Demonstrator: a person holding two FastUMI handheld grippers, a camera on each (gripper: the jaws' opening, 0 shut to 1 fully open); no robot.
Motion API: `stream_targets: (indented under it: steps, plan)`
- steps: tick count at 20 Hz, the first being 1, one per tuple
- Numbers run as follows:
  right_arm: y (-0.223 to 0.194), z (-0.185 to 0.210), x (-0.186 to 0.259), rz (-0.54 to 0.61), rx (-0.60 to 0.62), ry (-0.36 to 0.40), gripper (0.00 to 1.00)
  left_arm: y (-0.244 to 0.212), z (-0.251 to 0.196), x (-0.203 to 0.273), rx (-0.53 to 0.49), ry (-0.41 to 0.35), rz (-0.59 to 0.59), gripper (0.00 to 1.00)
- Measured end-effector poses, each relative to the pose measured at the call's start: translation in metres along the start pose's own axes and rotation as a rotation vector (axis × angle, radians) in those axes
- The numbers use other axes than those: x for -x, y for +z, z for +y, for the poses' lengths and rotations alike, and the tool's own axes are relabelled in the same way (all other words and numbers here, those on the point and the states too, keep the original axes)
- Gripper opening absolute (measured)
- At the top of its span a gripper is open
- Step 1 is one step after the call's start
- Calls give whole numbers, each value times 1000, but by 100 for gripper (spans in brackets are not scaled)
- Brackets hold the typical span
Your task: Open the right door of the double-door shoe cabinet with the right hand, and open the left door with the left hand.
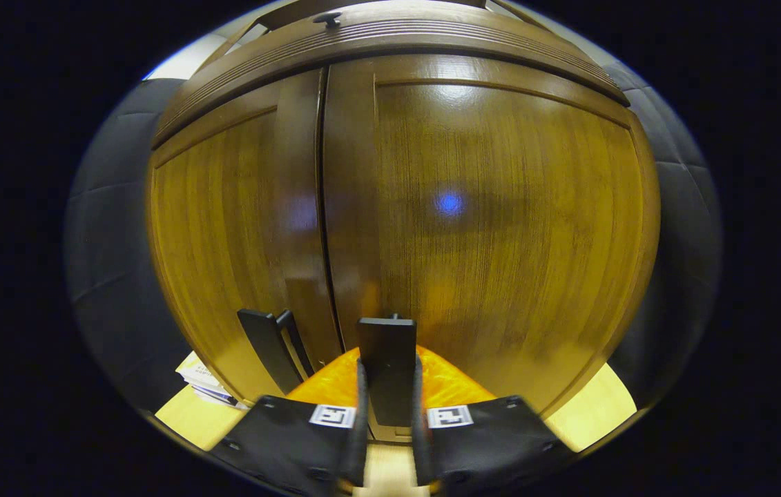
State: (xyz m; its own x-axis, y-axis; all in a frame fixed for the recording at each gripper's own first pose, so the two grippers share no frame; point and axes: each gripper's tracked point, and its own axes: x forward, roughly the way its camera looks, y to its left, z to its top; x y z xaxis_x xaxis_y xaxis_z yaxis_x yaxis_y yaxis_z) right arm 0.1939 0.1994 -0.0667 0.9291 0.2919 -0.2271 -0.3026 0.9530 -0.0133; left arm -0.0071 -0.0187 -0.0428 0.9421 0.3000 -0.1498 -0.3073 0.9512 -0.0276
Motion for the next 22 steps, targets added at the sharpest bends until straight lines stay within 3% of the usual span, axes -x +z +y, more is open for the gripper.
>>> stream_targets:
  steps: [1,12,22]
  plan:
    - [-2,1,-1,9,-2,6,23,1,1,0,1,-3,0,96]
    - [-15,-4,50,-40,43,47,22,10,3,-7,-15,-103,-11,96]
    - [-20,-16,85,-66,38,110,22,26,4,-17,24,-252,-27,96]
